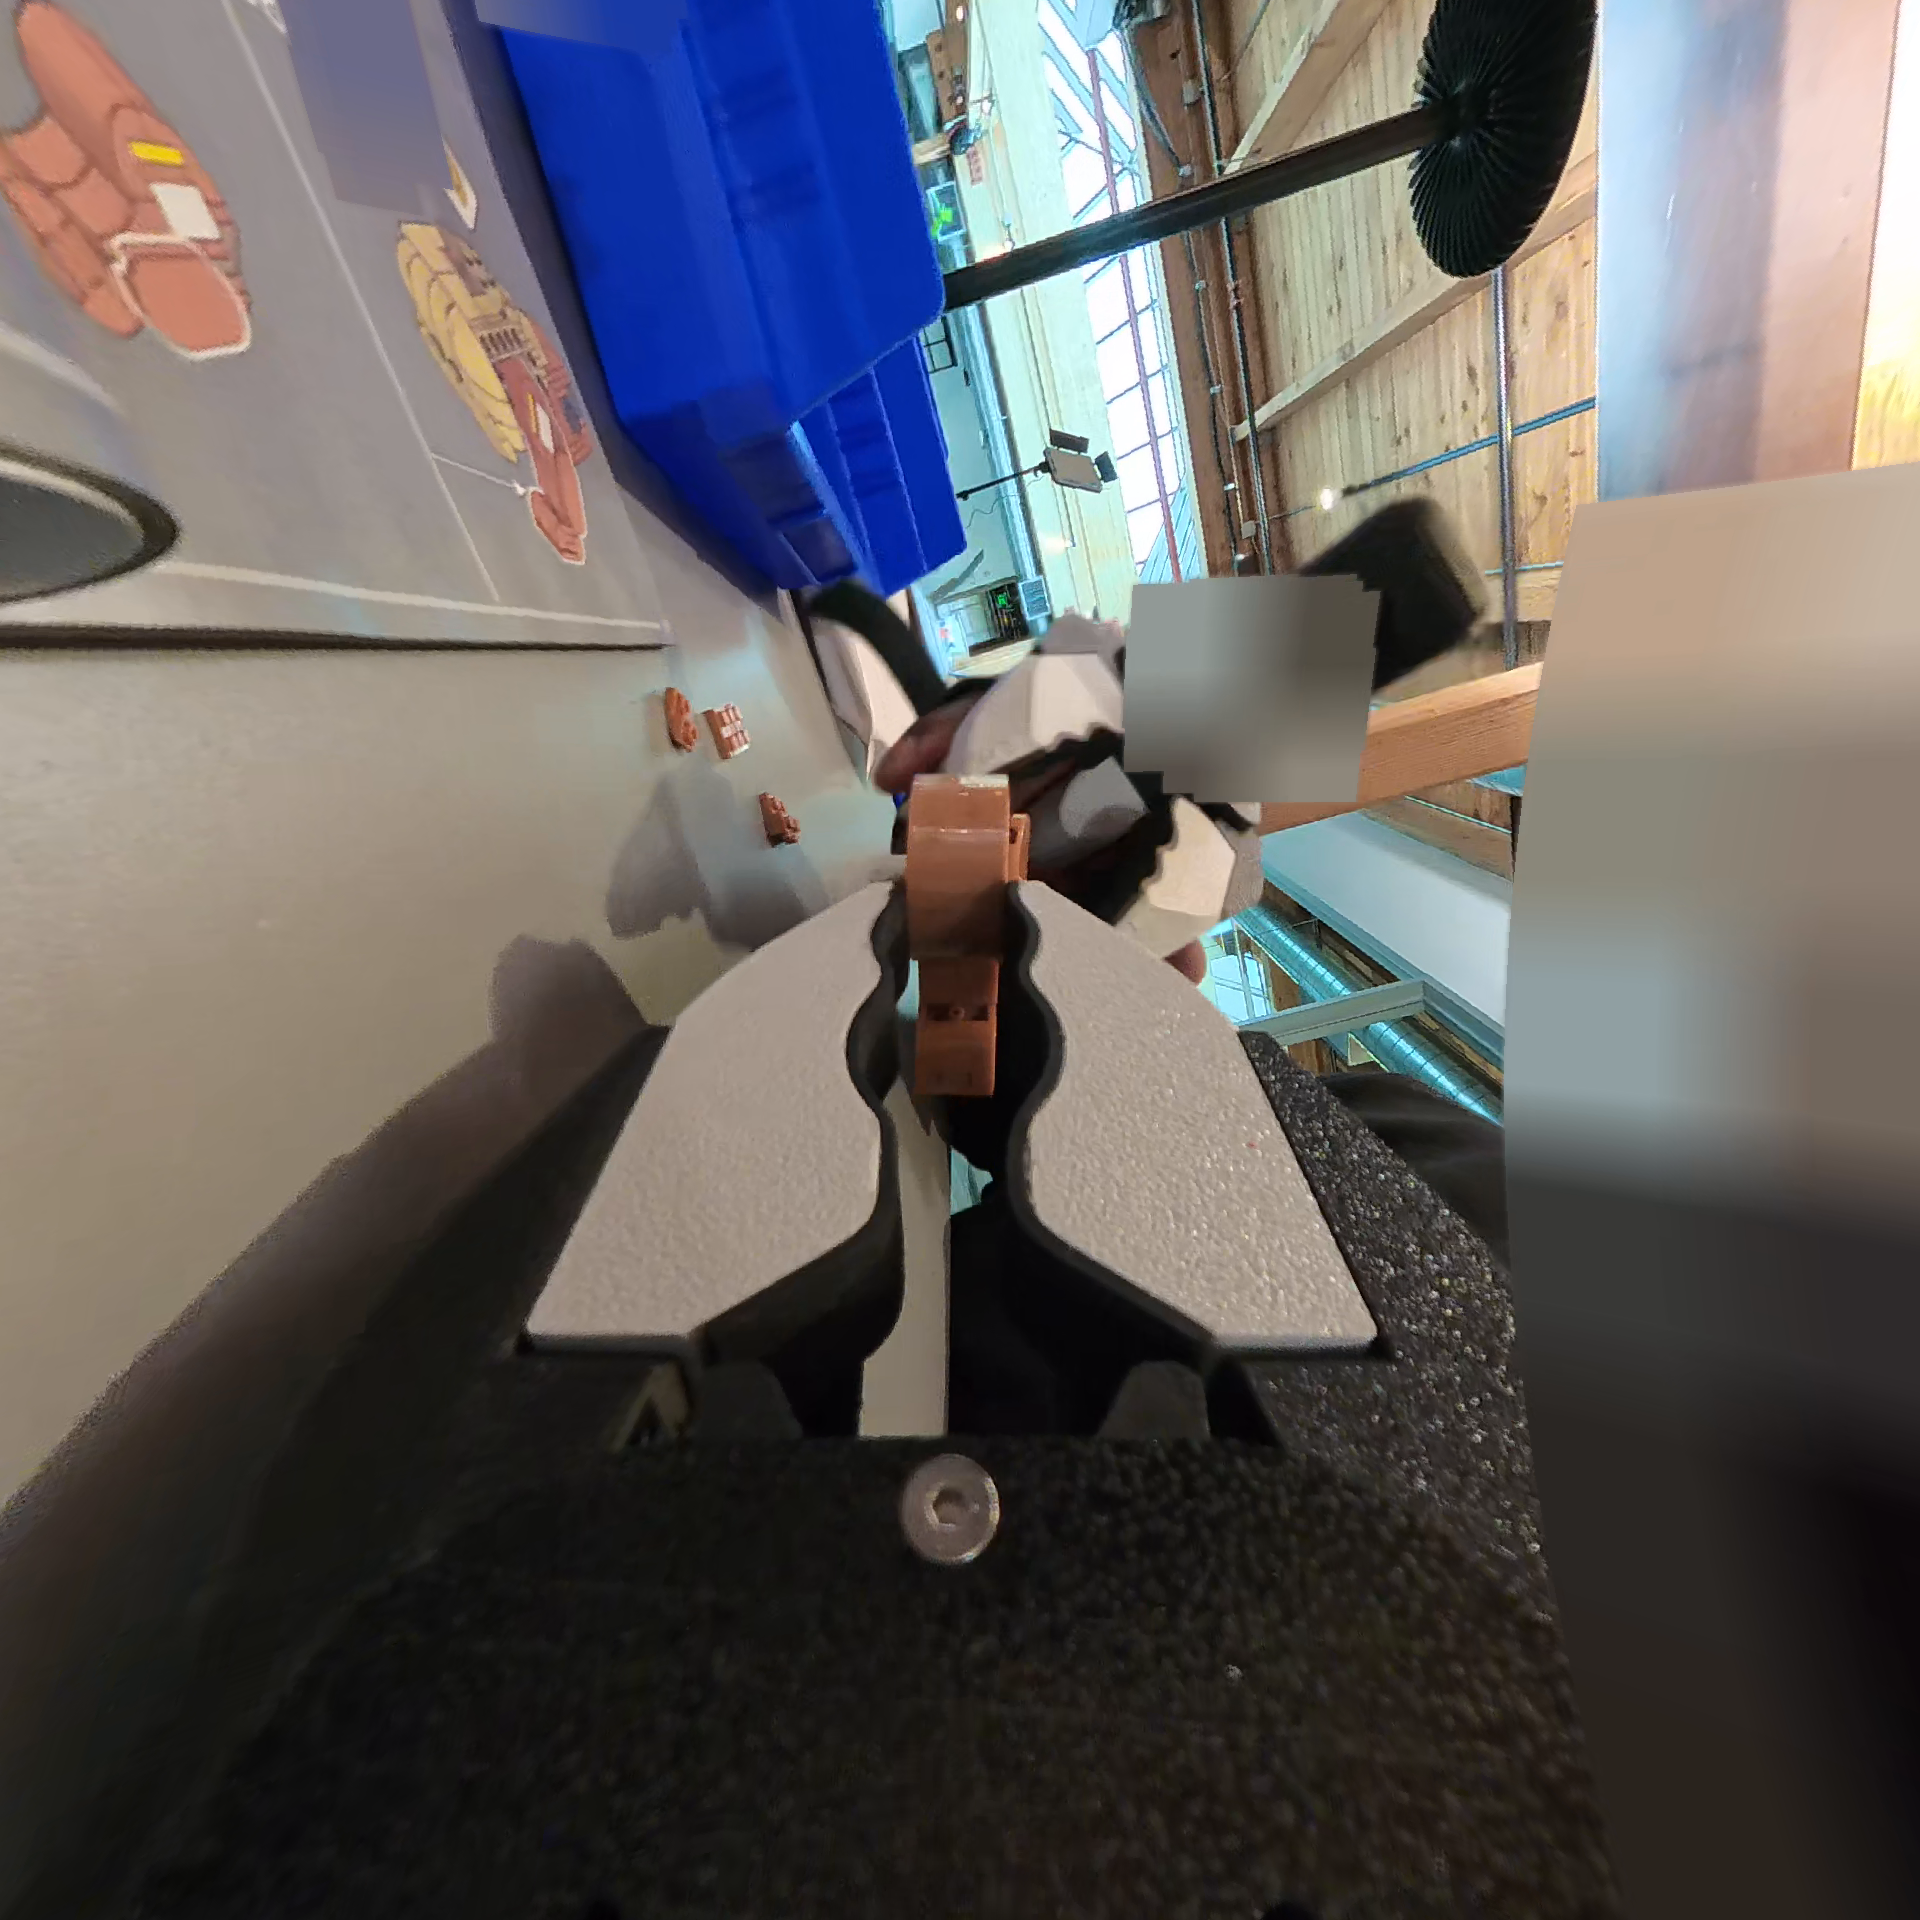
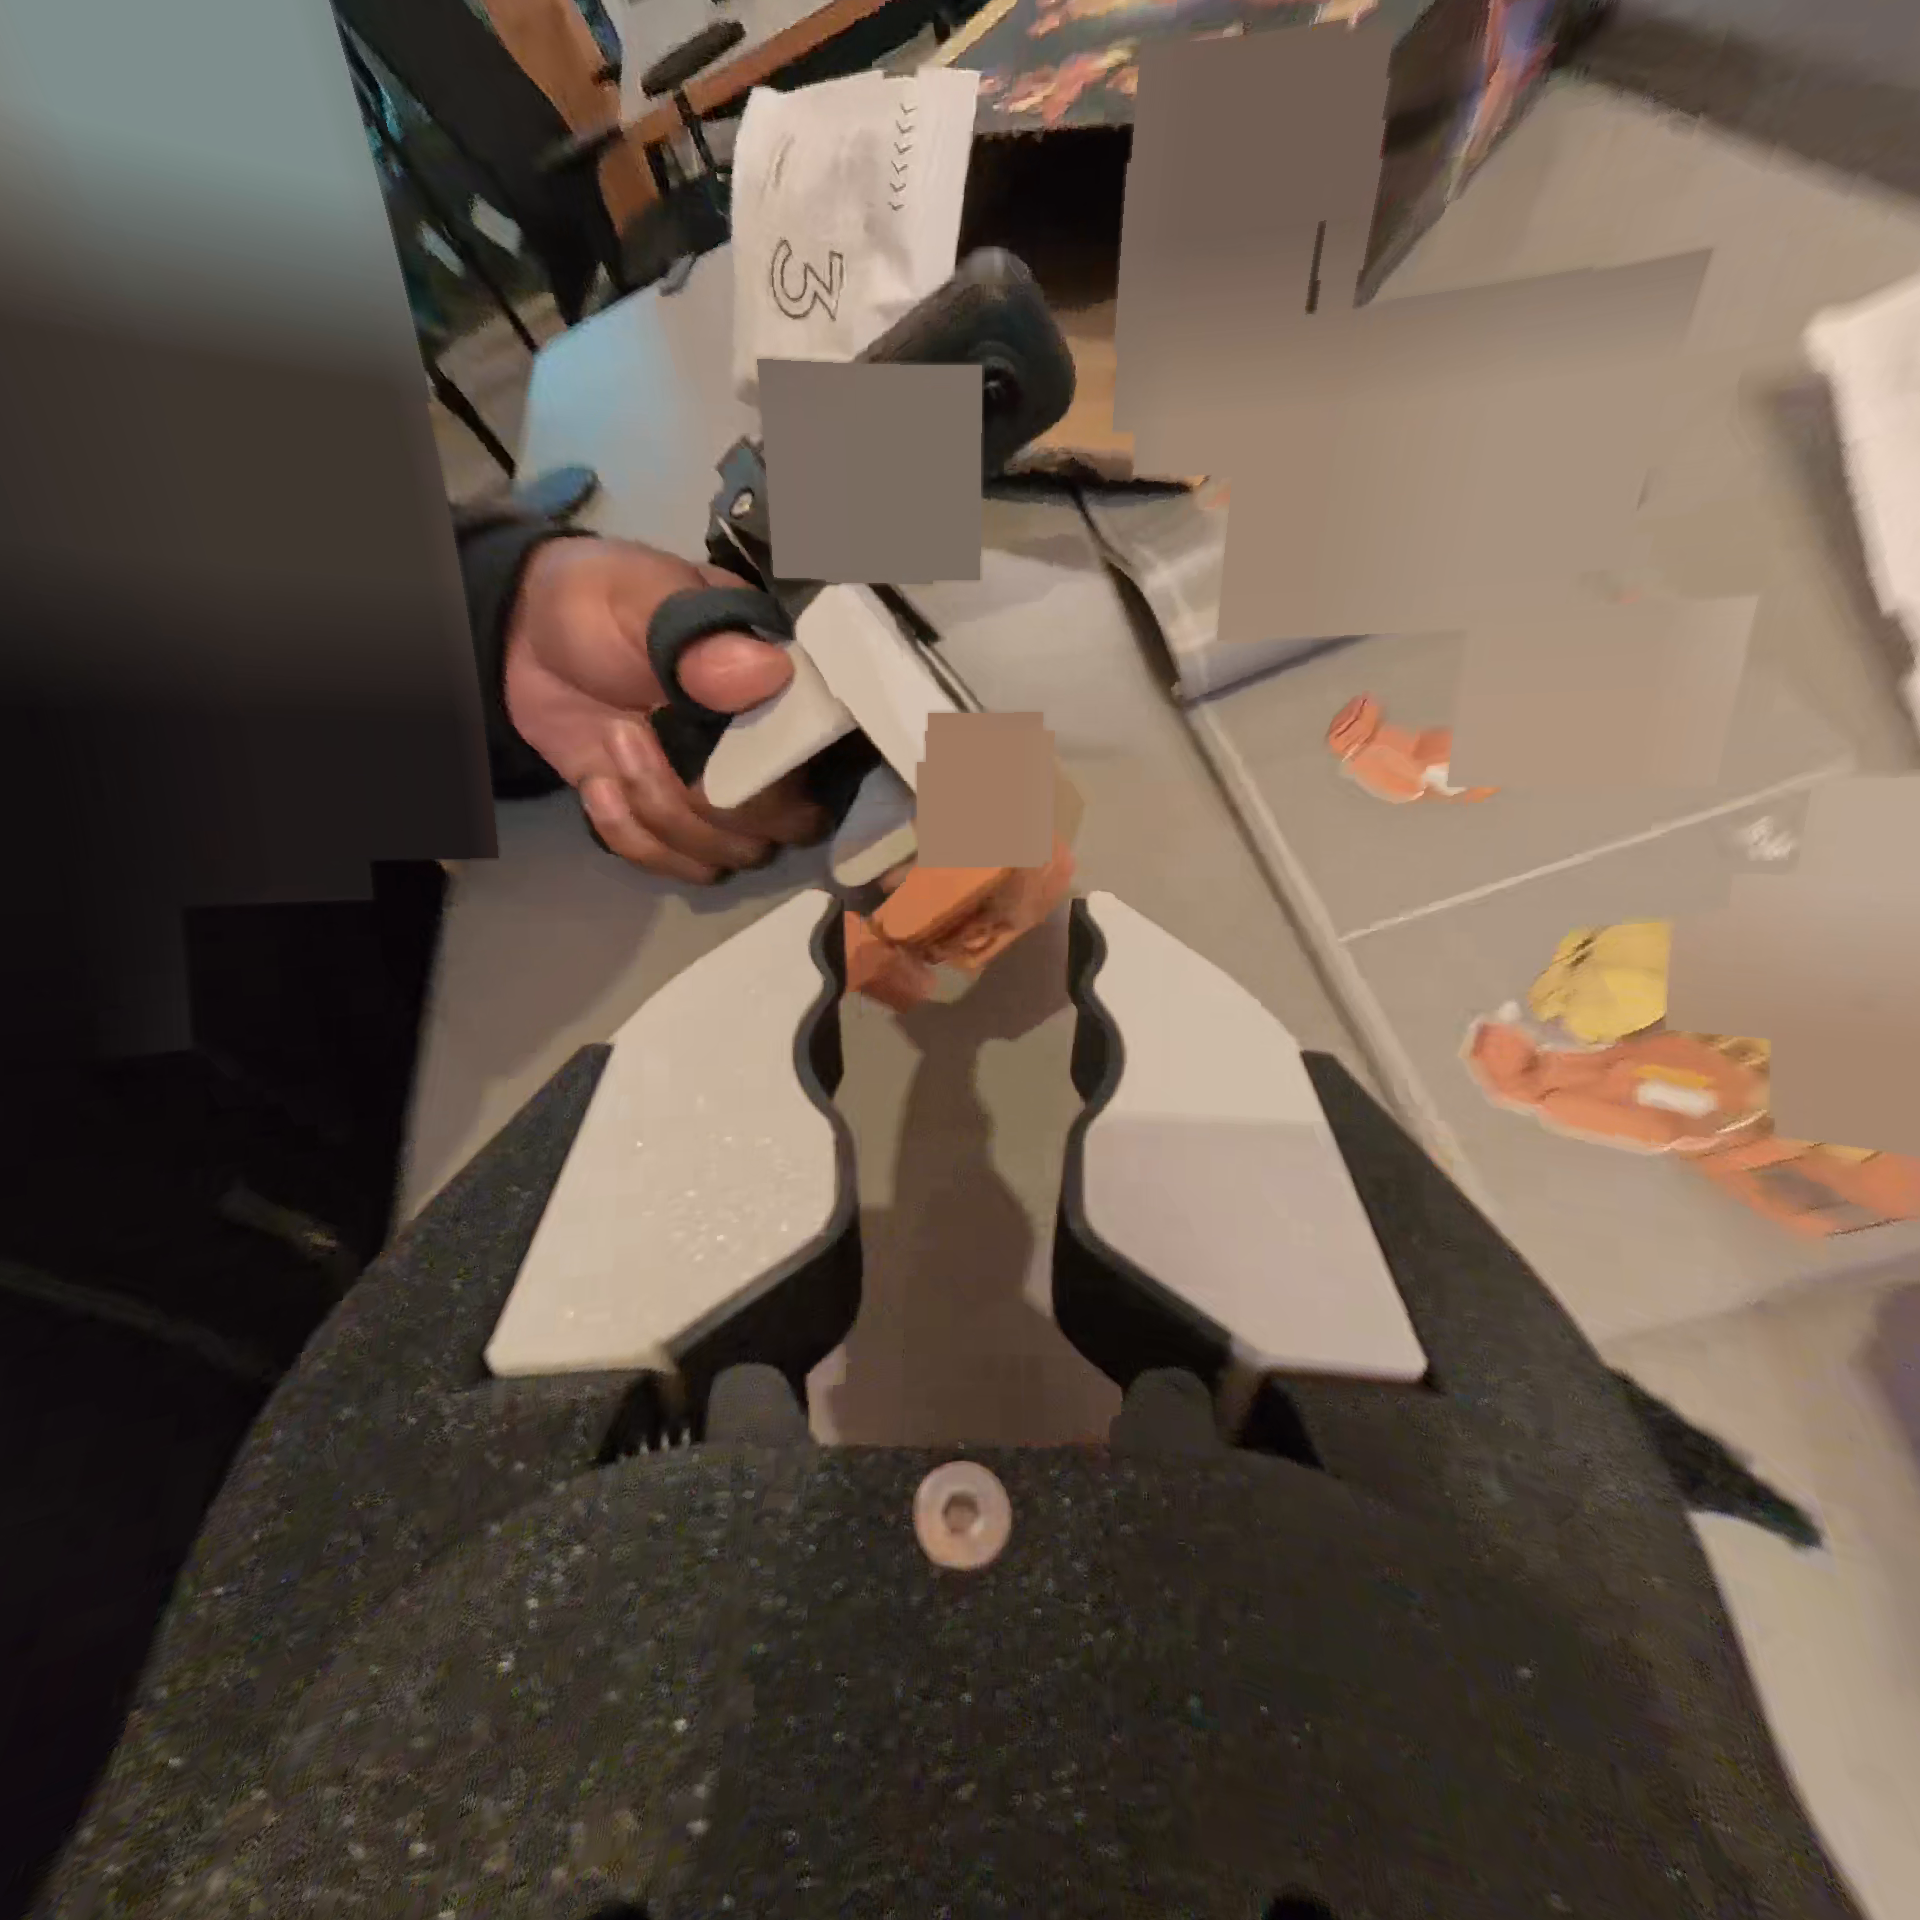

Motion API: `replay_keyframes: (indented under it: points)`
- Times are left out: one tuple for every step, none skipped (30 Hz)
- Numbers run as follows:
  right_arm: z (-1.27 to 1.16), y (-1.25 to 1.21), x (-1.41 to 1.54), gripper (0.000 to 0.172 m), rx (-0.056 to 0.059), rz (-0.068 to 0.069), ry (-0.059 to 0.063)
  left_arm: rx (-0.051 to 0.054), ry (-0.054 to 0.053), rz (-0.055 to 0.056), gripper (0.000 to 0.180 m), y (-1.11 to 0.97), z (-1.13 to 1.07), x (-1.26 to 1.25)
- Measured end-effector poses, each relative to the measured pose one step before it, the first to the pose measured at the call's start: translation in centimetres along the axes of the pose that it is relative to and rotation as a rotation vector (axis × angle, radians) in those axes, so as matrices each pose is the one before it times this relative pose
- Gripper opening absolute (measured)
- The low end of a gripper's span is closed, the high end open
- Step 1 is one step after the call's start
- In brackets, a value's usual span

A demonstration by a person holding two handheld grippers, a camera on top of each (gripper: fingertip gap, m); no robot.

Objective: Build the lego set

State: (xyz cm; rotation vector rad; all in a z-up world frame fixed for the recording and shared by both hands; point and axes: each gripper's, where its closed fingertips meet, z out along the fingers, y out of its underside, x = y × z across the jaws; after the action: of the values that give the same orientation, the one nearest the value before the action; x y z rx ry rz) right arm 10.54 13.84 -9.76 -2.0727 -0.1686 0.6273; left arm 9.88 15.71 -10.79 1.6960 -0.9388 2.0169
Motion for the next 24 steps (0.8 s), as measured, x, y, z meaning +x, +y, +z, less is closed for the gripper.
replay_keyframes:
  points:
    - [0.026,0.191,0.000,0.041,0.0012,0.0666,-0.0199,0.0028,0.0026,0.0103,0.016,-0.060,0.020,0.068]
    - [0.027,0.076,-0.012,0.042,0.0096,0.0525,-0.0192,0.0026,0.0006,0.0065,0.016,-0.035,0.027,-0.008]
    - [-0.008,0.037,0.075,0.042,0.0105,0.0451,-0.0130,0.0008,0.0008,0.0026,0.016,0.000,0.046,-0.039]
    - [-0.001,0.049,0.123,0.042,0.0073,0.0393,-0.0098,-0.0005,0.0010,0.0012,0.016,0.038,0.049,-0.042]
    - [0.017,0.043,0.088,0.043,0.0066,0.0354,-0.0128,0.0000,0.0028,-0.0001,0.016,0.013,0.068,0.005]
    - [0.035,0.032,0.064,0.043,0.0059,0.0338,-0.0146,0.0011,0.0053,0.0031,0.016,-0.016,0.060,0.085]
    - [0.057,0.068,0.036,0.043,0.0034,0.0304,-0.0150,0.0005,0.0024,0.0092,0.016,-0.022,0.049,0.094]
    - [0.076,0.104,0.020,0.042,0.0007,0.0254,-0.0140,-0.0007,0.0001,0.0114,0.016,0.010,0.047,0.064]
    - [0.065,0.081,0.017,0.042,0.0017,0.0195,-0.0114,-0.0019,0.0010,0.0097,0.016,0.021,0.045,0.075]
    - [0.061,0.031,0.019,0.042,0.0043,0.0158,-0.0093,-0.0020,0.0019,0.0070,0.016,0.033,0.027,0.069]
    - [0.048,0.009,0.008,0.042,0.0042,0.0140,-0.0098,-0.0018,0.0017,0.0045,0.016,0.026,0.027,0.051]
    - [0.051,0.028,-0.014,0.042,0.0019,0.0118,-0.0092,-0.0020,0.0017,0.0025,0.016,0.029,0.022,0.023]
    - [0.060,0.030,0.000,0.041,0.0007,0.0084,-0.0061,-0.0027,0.0021,0.0009,0.016,0.038,0.017,0.040]
    - [0.045,0.009,0.002,0.041,0.0016,0.0046,-0.0049,-0.0023,0.0017,0.0010,0.016,0.042,0.012,0.027]
    - [0.051,0.024,-0.003,0.040,0.0002,0.0033,-0.0046,-0.0028,0.0021,0.0019,0.016,0.045,0.009,0.035]
    - [0.039,0.033,0.008,0.039,-0.0010,0.0029,-0.0035,-0.0037,0.0032,0.0026,0.016,0.050,0.019,0.062]
    - [0.034,0.034,-0.010,0.037,-0.0006,0.0026,-0.0049,-0.0044,0.0018,0.0029,0.016,0.073,0.014,0.046]
    - [0.027,0.034,-0.072,0.036,-0.0011,0.0031,-0.0089,-0.0026,-0.0032,0.0025,0.016,0.048,0.018,-0.036]
    - [0.014,0.025,-0.132,0.033,-0.0005,0.0015,-0.0118,-0.0011,-0.0017,0.0013,0.016,0.024,0.007,-0.018]
    - [0.007,0.027,-0.169,0.030,-0.0005,-0.0012,-0.0120,-0.0031,-0.0003,0.0007,0.016,0.025,0.007,-0.007]
    - [0.009,0.047,-0.125,0.026,-0.0018,-0.0021,-0.0077,-0.0046,-0.0008,0.0019,0.016,0.054,0.011,-0.009]
    - [0.002,0.029,-0.049,0.025,-0.0022,-0.0038,-0.0023,-0.0044,0.0018,0.0035,0.016,0.041,0.001,0.042]
    - [-0.017,0.040,-0.024,0.024,-0.0019,-0.0032,-0.0017,-0.0044,-0.0004,0.0064,0.016,0.030,0.003,0.021]
    - [-0.008,0.025,-0.044,0.024,-0.0014,-0.0001,-0.0040,-0.0051,-0.0007,0.0089,0.016,0.030,0.009,0.038]
